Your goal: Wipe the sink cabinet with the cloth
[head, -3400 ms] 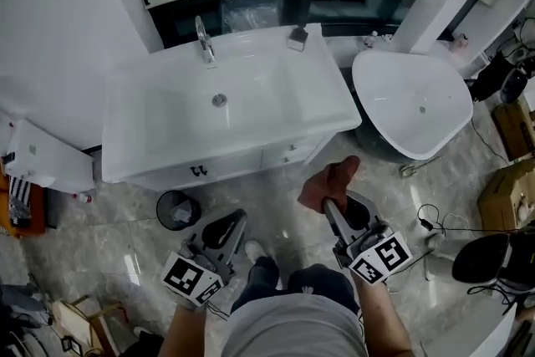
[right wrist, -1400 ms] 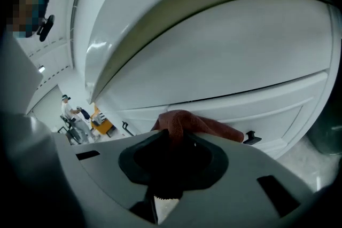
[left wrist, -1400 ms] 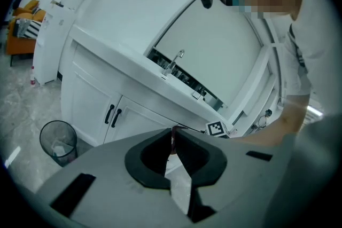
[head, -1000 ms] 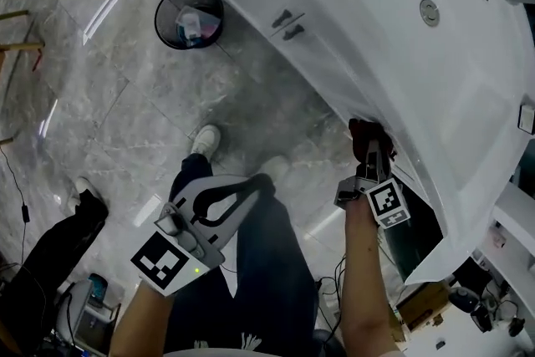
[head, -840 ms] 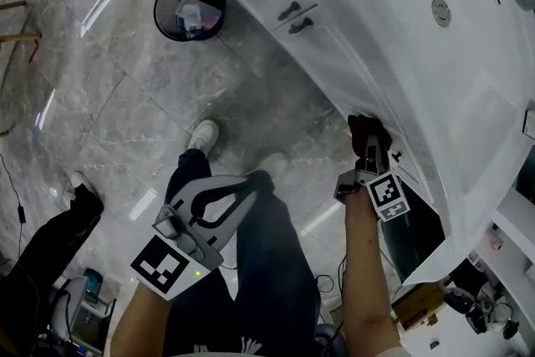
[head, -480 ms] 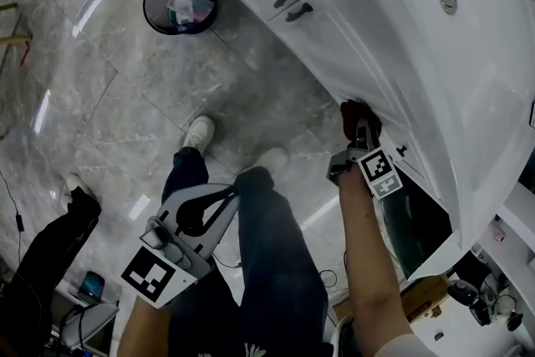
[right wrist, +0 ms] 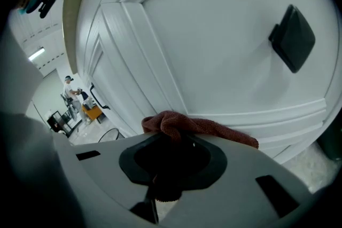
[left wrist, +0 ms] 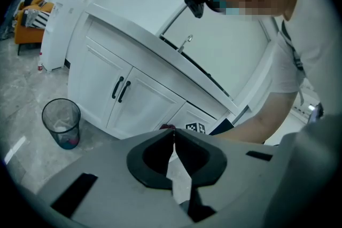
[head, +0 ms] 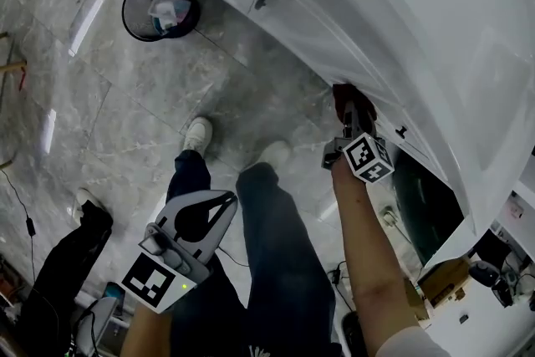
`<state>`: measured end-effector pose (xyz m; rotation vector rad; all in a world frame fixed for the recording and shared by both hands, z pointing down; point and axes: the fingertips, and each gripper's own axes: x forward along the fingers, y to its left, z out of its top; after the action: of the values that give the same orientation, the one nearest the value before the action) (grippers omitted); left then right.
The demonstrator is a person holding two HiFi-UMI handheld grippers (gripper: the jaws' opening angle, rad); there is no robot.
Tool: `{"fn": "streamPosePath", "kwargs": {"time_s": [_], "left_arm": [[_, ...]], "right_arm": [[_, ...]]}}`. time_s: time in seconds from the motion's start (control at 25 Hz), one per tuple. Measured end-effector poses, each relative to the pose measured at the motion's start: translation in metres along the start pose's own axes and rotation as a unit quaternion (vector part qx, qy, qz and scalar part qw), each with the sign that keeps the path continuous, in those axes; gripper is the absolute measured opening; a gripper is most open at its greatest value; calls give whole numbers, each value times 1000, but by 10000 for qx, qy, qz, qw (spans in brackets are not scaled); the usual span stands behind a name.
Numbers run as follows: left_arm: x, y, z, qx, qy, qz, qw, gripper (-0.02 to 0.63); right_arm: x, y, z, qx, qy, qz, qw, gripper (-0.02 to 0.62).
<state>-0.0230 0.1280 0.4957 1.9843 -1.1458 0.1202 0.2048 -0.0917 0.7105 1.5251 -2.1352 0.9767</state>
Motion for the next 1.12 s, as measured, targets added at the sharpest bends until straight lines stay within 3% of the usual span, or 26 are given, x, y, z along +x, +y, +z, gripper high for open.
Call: {"fn": "streamPosePath", "kwargs": {"time_s": [0.36, 0.64, 0.8, 1.12], "left_arm": [[28, -15, -9, 62, 286, -286, 9992, 12], [39, -26, -13, 247, 493, -532, 9971, 12], [40, -25, -12, 298, 564, -548, 9965, 12], [40, -26, -10, 629, 817, -687, 9923, 12]], "right_arm": [[-20, -45, -7, -67, 243, -70, 9997, 69], [-62, -117, -4, 136, 174, -774, 9968, 69], [-91, -156, 8, 438, -123, -1236, 9913, 69], [-139, -178, 36, 375, -437, -1568, 9860, 69]]}}
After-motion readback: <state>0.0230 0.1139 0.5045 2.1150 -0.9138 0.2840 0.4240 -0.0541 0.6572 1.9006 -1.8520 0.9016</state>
